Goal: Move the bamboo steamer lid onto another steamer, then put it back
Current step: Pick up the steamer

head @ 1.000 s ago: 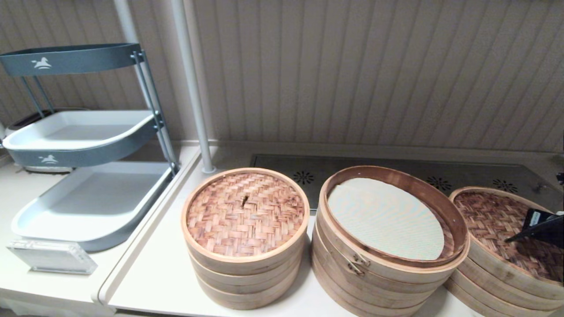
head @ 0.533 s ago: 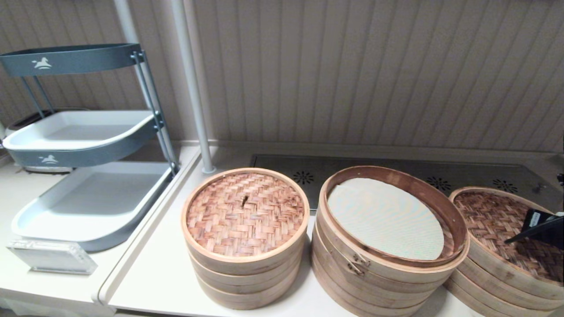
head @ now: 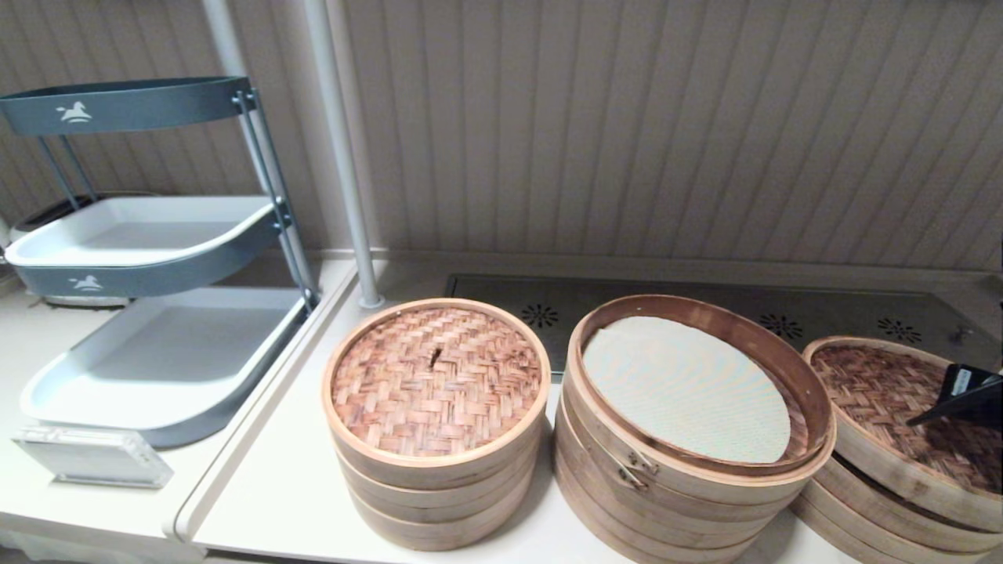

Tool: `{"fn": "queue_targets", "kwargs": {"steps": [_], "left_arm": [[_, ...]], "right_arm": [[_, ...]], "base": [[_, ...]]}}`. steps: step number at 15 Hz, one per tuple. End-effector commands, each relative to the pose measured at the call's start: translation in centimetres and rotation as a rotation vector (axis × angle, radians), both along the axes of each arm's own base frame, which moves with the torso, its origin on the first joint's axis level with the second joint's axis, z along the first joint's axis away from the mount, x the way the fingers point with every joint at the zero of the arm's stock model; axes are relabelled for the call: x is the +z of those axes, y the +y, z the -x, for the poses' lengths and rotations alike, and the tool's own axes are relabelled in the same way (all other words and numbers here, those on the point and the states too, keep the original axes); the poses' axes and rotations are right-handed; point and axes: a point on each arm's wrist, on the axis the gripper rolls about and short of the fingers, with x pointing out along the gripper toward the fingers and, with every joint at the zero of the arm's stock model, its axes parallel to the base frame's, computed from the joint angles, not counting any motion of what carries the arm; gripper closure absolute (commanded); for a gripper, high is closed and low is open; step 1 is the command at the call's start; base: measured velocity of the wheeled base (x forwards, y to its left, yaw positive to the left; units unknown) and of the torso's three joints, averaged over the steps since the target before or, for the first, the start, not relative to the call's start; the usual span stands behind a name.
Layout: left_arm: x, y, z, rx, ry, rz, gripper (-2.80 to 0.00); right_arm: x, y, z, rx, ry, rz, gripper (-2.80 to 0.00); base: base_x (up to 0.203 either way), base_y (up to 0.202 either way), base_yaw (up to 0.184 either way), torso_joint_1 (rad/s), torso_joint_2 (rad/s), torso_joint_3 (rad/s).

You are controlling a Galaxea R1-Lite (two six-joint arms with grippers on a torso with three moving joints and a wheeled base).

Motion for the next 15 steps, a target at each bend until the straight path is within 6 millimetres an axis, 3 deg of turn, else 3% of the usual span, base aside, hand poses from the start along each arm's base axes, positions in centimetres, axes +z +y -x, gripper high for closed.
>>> {"fn": "queue_targets", "kwargs": {"steps": [1, 9, 11, 15], "left_arm": [[-0.7, 0.0, -0.2, 0.000, 0.024, 0.000, 0.00], [-0.7, 0.0, -0.2, 0.001, 0.023, 0.000, 0.00], [-0.7, 0.0, -0.2, -0.001, 0.022, 0.000, 0.00], [-0.7, 0.0, -0.2, 0.000, 0.022, 0.000, 0.00]], "right_arm": [[0.7, 0.0, 0.1, -0.001, -0.028, 0.014, 0.00], [2.8, 0.2, 0.5, -0.001, -0.087, 0.043, 0.00], [5.0, 0.7, 1.3, 0.003, -0.110, 0.053, 0.00], [7.2, 1.4, 2.3, 0.005, -0.159, 0.066, 0.00]], "base": [[0.000, 0.000, 0.000, 0.000, 0.00, 0.000], [0.000, 0.000, 0.000, 0.000, 0.00, 0.000], [0.000, 0.000, 0.000, 0.000, 0.00, 0.000], [0.000, 0.000, 0.000, 0.000, 0.00, 0.000]]}}
